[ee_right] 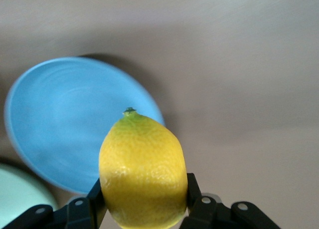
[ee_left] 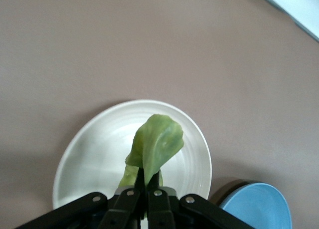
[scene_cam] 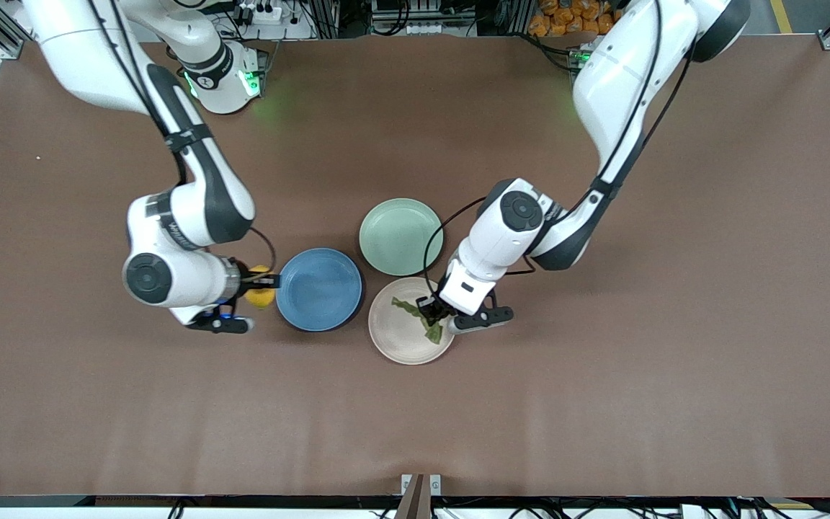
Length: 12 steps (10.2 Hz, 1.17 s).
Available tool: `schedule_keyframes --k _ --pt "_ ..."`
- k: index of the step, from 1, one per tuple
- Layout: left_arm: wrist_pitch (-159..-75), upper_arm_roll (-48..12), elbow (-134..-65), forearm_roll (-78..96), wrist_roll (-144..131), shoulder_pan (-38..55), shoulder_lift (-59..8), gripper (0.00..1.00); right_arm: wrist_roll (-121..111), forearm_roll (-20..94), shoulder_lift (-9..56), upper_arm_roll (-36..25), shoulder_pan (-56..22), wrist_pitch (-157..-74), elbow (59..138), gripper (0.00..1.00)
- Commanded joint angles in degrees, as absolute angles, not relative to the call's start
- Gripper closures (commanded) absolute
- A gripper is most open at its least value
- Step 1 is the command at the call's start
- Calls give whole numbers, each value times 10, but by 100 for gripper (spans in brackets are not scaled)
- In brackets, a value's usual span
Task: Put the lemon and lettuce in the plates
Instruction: 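Place the lemon on the blue plate while the left gripper places lettuce on cream plate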
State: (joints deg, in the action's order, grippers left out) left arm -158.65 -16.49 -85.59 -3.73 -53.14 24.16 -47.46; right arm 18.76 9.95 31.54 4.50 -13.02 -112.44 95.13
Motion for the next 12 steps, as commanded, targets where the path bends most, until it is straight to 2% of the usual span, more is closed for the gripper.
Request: schedule_keyframes --k 1,3,4,5,6,7,8,12 --pt "-1597 -146 -836 -50 -548 258 -490 1 242 127 357 41 -162 -1151 926 100" --pt "-1579 -127 -837 -53 -535 254 -469 0 246 127 368 41 -168 -1155 925 100" --pt "-1529 -127 -832 -61 -523 246 -443 0 249 128 377 41 -170 -1164 925 99" --pt "-1474 -127 -831 -77 -508 232 -410 0 250 128 379 41 -171 -1170 925 87" --pt "-1424 -127 -835 -82 -493 215 -369 0 249 127 381 41 -171 -1170 925 82" --pt "-1357 -127 -836 -81 -456 201 -329 0 249 127 382 41 -171 -1171 925 59" --pt "-1298 -127 -836 -81 -411 179 -295 0 247 127 383 41 -171 -1172 925 1" --pt "-1108 -130 -834 -75 -270 71 -176 0 243 128 380 42 -171 -1163 892 0"
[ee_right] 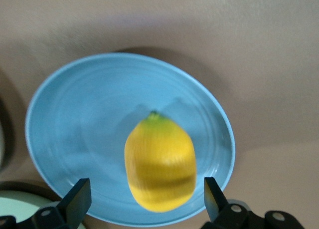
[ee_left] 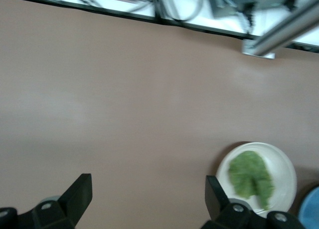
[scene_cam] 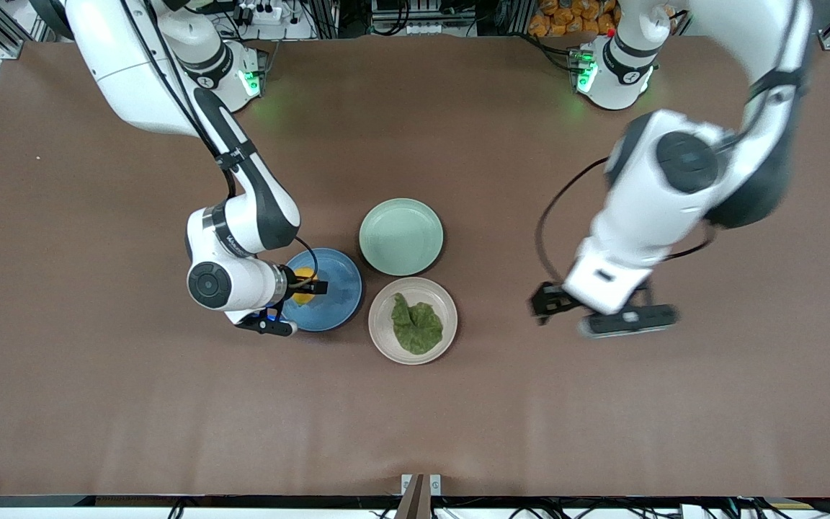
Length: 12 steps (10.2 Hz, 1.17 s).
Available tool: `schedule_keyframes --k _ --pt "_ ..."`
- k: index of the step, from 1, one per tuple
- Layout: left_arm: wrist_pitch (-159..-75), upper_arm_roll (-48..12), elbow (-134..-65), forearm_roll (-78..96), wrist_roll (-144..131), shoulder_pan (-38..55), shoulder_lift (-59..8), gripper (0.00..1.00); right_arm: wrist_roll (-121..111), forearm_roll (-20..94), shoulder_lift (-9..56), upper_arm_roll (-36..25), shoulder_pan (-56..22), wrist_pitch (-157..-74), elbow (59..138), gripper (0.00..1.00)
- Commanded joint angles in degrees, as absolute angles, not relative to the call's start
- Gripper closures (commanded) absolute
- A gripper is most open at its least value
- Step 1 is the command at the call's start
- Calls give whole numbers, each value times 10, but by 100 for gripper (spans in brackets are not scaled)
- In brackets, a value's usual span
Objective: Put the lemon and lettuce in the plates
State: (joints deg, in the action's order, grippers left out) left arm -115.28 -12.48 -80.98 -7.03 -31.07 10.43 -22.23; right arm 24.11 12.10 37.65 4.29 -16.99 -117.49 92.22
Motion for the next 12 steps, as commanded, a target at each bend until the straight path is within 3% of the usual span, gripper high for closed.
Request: schedule_keyframes --k 1,5,7,10,12 --pt "-1073 -130 -834 -70 -222 48 -152 0 243 128 370 43 -168 -1138 879 0" --pt "-937 -132 -834 -49 -108 -40 -67 0 187 92 269 33 -134 -987 846 0" --pt "-913 -132 -835 -17 -97 -80 -44 0 127 0 198 33 -110 -923 843 0" --pt "-889 -136 -839 -16 -105 -78 -32 0 110 -2 105 34 -62 -863 843 0" --pt "-888 -138 -840 -16 -100 -73 -26 0 112 -8 80 35 -62 -858 841 0"
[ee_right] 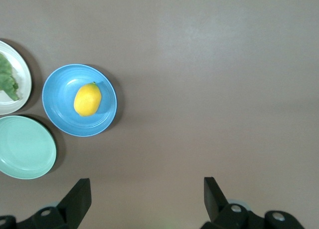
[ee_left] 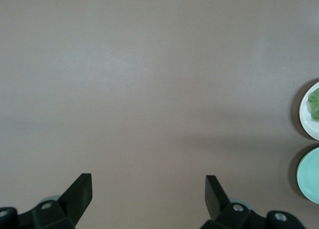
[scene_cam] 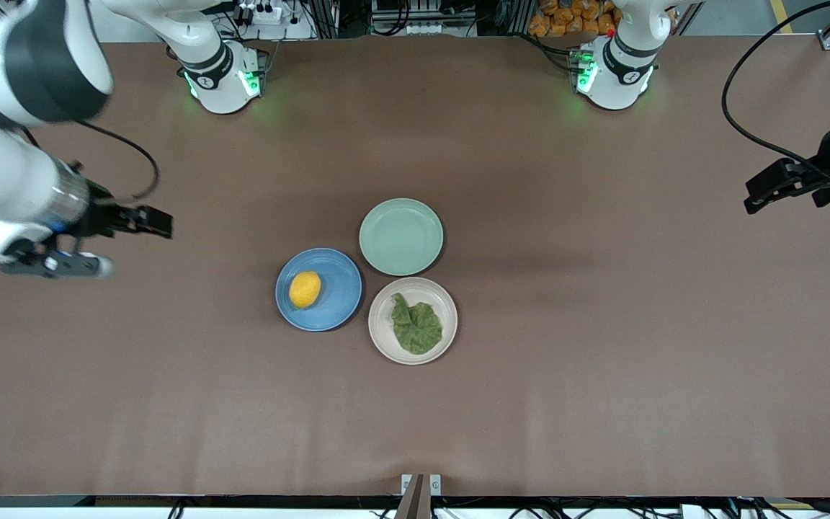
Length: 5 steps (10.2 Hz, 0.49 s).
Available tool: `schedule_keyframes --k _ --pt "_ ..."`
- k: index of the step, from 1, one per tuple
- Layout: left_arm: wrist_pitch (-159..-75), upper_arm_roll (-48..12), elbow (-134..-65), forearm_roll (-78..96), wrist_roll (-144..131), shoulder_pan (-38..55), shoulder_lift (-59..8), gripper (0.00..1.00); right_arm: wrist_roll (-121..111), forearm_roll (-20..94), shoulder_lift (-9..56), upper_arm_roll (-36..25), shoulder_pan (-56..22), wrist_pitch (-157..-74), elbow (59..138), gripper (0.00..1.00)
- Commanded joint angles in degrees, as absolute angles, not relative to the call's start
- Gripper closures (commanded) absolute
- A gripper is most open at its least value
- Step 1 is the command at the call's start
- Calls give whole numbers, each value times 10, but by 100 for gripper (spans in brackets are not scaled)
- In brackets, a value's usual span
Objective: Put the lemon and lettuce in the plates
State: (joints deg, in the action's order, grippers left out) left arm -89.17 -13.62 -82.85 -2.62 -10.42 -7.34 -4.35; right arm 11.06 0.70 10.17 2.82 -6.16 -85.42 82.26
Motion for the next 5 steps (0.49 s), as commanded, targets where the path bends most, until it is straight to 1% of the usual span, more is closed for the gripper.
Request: schedule_keyframes --k 1,2,4,5 --pt "-889 -135 -841 -16 -102 -62 -25 0 111 -6 83 33 -59 -859 810 0" --pt "-888 -132 -841 -20 -106 -48 -25 0 110 -10 90 33 -50 -858 778 0" --pt "-888 -127 -840 -24 -108 -41 -25 0 109 -11 90 33 -49 -856 780 0" --pt "-888 -106 -839 -25 -109 -20 -24 0 105 -11 90 34 -52 -840 781 0"
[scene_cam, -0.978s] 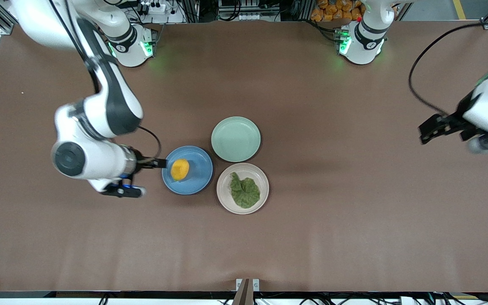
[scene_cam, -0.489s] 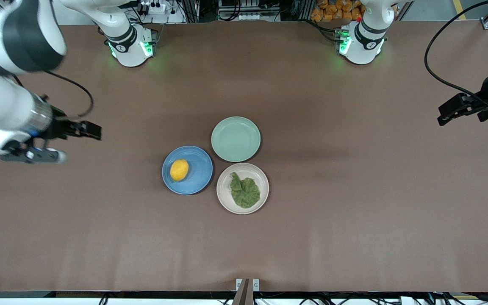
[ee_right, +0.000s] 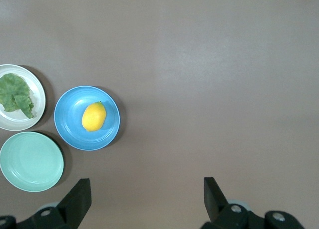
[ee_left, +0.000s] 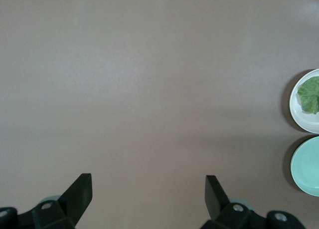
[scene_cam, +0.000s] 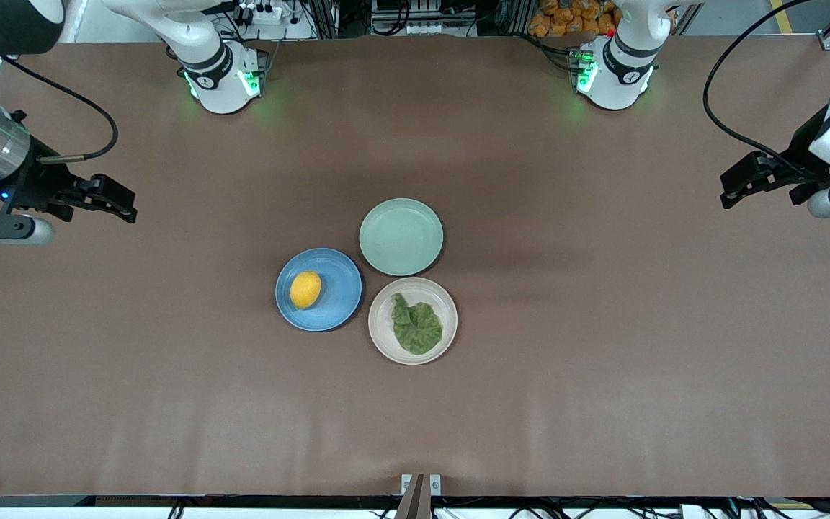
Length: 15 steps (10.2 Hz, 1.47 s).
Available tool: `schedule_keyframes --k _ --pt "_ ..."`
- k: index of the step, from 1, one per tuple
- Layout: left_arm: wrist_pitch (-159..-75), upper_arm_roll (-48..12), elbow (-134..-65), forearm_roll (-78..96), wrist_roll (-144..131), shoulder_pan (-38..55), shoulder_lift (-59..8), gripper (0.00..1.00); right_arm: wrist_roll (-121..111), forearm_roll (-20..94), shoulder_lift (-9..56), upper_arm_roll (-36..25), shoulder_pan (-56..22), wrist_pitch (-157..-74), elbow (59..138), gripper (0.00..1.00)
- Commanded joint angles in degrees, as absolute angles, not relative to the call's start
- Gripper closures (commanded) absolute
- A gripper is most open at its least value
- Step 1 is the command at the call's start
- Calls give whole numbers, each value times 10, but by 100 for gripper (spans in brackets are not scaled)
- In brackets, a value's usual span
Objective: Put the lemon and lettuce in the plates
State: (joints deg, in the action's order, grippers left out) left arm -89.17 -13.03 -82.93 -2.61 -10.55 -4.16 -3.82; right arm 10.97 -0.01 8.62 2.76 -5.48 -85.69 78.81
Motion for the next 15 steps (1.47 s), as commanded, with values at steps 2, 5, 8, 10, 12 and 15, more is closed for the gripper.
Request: schedule_keyframes --k 2,5,8,10,12,15 --pt "-889 -54 -836 -25 -109 23 -22 0 107 -37 84 38 -56 -811 783 0" --pt "-892 -54 -835 -23 -109 19 -25 0 105 -39 64 35 -44 -798 806 0" --pt "-891 -54 -835 -23 -99 18 -25 0 103 -39 47 34 -17 -795 827 0" --pt "-879 -55 -835 -22 -99 18 -24 0 101 -38 49 35 -2 -795 826 0" --pt "-864 -54 -835 -20 -99 18 -25 0 100 -39 54 35 -1 -795 817 0" --pt "-853 -54 -835 -25 -99 18 -25 0 99 -37 54 49 1 -795 814 0"
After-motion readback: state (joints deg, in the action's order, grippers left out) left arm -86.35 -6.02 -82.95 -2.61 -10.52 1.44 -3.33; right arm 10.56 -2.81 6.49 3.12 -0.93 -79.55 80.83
